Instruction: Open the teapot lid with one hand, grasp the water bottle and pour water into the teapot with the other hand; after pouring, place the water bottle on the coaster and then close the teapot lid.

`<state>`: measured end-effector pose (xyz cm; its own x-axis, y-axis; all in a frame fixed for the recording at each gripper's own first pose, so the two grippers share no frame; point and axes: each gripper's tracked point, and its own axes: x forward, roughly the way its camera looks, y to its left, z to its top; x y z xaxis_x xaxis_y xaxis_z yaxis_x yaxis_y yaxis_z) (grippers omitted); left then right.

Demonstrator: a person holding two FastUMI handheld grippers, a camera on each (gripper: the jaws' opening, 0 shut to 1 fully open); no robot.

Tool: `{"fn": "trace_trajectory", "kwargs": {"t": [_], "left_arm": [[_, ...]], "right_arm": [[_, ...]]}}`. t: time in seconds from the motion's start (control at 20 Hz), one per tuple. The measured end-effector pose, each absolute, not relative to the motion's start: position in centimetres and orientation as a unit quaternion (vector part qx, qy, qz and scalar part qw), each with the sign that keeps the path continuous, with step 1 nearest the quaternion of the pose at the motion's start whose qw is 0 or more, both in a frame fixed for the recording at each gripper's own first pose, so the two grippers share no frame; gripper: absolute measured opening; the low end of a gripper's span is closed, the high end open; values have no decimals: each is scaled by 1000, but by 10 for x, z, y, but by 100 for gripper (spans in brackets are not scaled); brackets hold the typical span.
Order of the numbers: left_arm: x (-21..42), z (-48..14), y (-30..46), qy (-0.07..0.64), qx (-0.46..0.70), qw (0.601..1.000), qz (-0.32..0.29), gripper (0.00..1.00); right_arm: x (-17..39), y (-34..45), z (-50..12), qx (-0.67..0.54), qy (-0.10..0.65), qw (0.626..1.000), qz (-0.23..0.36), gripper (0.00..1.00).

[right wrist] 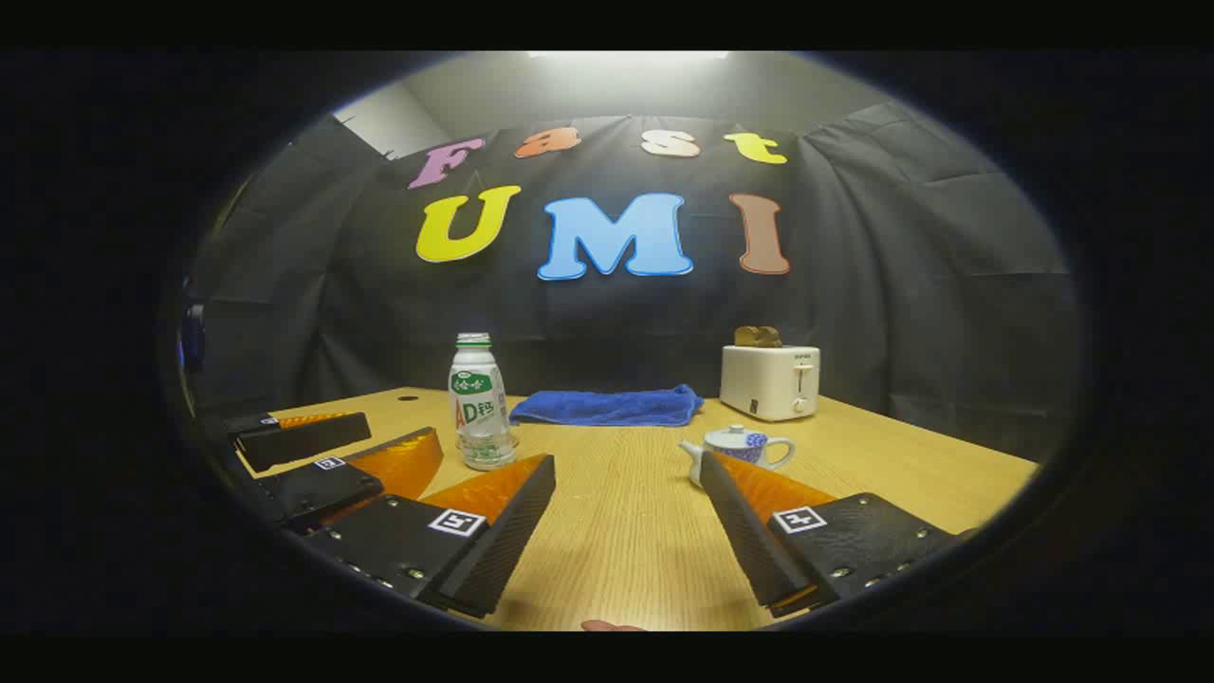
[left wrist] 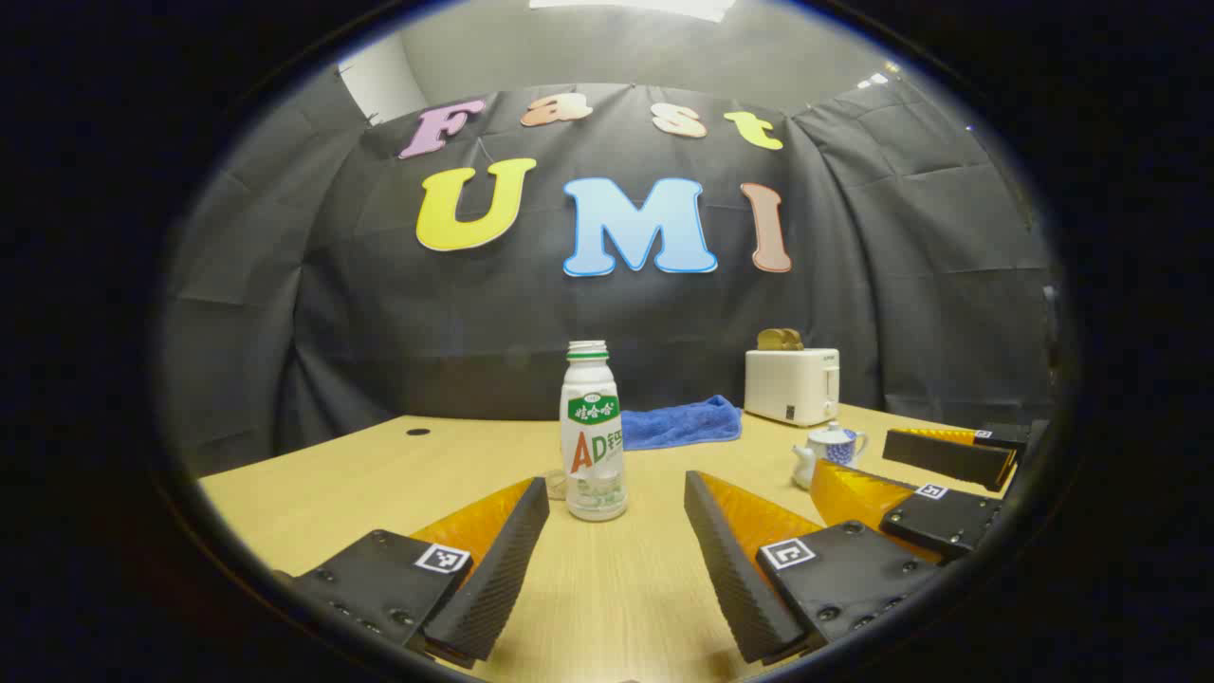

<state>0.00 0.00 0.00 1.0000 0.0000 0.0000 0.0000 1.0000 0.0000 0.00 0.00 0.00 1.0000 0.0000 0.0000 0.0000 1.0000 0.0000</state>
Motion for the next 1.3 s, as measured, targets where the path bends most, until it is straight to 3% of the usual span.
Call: {"fn": "trace_trajectory", "kwargs": {"t": [0.35, 0.4, 0.55, 0.65, 0.7, 0.75, 0.8, 0.95, 1.2, 1.3], "left_arm": [[0, 1, 0, 0, 0, 1000, 0, 100], [0, 2, 0, 0, 0, 1000, 0, 90], [-1, 1, 0, 0, 0, 1000, 0, 95], [-1, 0, 0, 0, 0, 1000, 0, 90], [-1, 1, 1, 0, 0, 1000, 0, 100], [0, 2, -2, 0, 0, 1000, -5, 90], [1, 4, -4, -1, 0, 1000, -11, 100], [2, 2, -10, -2, -2, 1000, -25, 100], [11, 21, -14, -11, 2, 999, -34, 89], [16, 29, -9, -15, -4, 999, -32, 90]], "right_arm": [[0, 0, 0, 0, 0, 1000, 0, 94], [0, 0, 0, 0, 0, 1000, 0, 94], [0, 0, 0, 1, 0, 1000, 0, 94], [-1, -2, 1, -4, 0, 1000, 0, 94], [-1, -1, 1, -2, 1, 1000, 0, 94], [0, 2, 1, -2, 0, 1000, 7, 94], [2, 4, 2, 3, 0, 1000, 14, 94], [7, 3, 5, 18, 4, 1000, 22, 94], [26, -21, 27, 7, -13, 1000, 0, 94], [39, -33, 26, 11, 0, 1000, -9, 94]]}}
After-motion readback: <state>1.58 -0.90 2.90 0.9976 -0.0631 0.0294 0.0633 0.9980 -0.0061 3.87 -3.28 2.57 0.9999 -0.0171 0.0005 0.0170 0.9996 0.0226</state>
